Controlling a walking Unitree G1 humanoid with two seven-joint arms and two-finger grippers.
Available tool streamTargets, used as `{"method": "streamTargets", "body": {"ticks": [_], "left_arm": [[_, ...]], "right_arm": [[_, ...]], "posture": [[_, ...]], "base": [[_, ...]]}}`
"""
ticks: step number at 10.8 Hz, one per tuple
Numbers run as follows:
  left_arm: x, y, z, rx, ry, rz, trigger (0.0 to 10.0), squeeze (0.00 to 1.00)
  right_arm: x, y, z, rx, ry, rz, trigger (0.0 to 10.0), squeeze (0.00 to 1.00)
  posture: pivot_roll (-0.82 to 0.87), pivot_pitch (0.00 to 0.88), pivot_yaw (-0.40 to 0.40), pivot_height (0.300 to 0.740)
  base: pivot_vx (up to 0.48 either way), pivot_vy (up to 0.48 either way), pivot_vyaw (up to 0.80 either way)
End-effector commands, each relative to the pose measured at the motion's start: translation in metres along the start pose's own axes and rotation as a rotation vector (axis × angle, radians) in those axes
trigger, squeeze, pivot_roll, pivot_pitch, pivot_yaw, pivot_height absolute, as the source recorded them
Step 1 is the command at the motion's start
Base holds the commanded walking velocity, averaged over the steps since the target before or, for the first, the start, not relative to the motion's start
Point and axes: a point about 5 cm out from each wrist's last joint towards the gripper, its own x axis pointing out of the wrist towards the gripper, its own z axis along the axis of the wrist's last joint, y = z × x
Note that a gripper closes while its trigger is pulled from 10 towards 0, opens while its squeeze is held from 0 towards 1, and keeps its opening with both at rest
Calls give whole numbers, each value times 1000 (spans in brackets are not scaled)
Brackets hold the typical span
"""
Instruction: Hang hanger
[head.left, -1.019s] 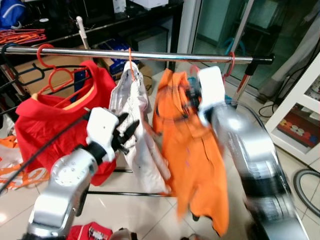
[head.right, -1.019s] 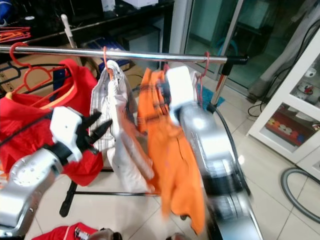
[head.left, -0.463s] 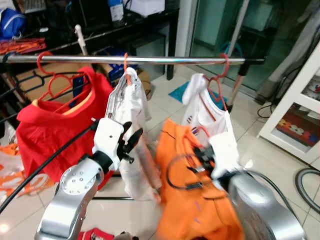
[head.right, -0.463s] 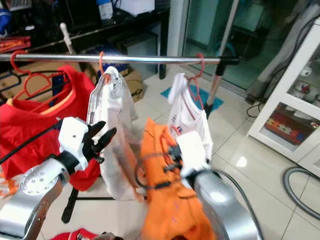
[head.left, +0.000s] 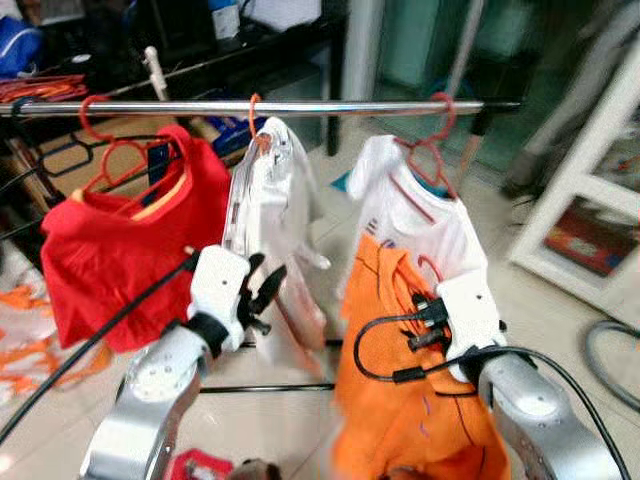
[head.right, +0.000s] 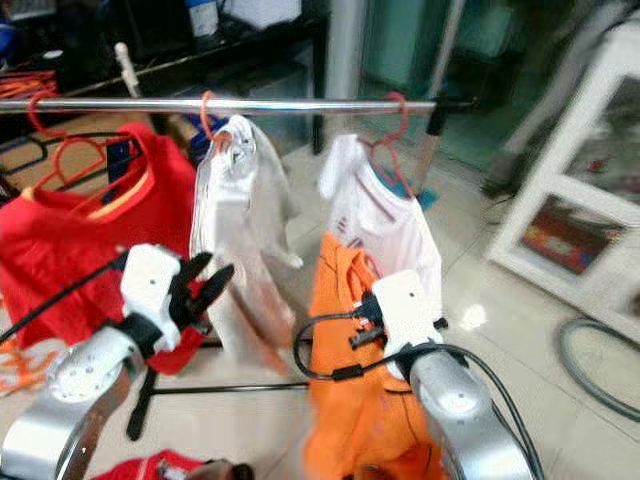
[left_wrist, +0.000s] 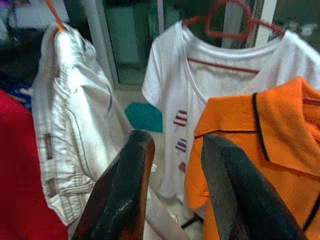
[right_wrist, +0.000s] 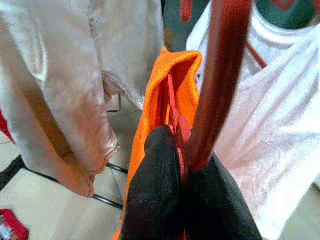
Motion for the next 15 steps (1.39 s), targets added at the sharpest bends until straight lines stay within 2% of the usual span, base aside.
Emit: {"method": "streamTargets", "body": {"ticks": [1, 11, 15], "left_arm": [[-2, 1, 2, 4, -9, 21, 10000, 0], [-6, 0, 0, 1, -8, 12, 10000, 0], [-6, 1, 1, -5, -7, 18, 10000, 0]], "right_arm": [[2, -4, 11, -22, -59, -11, 10000, 0], [0, -9, 13, -9, -54, -58, 10000, 0], [0, -10, 13, -1, -46, -61, 10000, 0]], "posture": [[-146, 0, 17, 740], [-159, 3, 11, 740], [-156, 10, 6, 740]], "base": [[-244, 0, 0], [-24, 0, 0], [-307, 0, 0]]}}
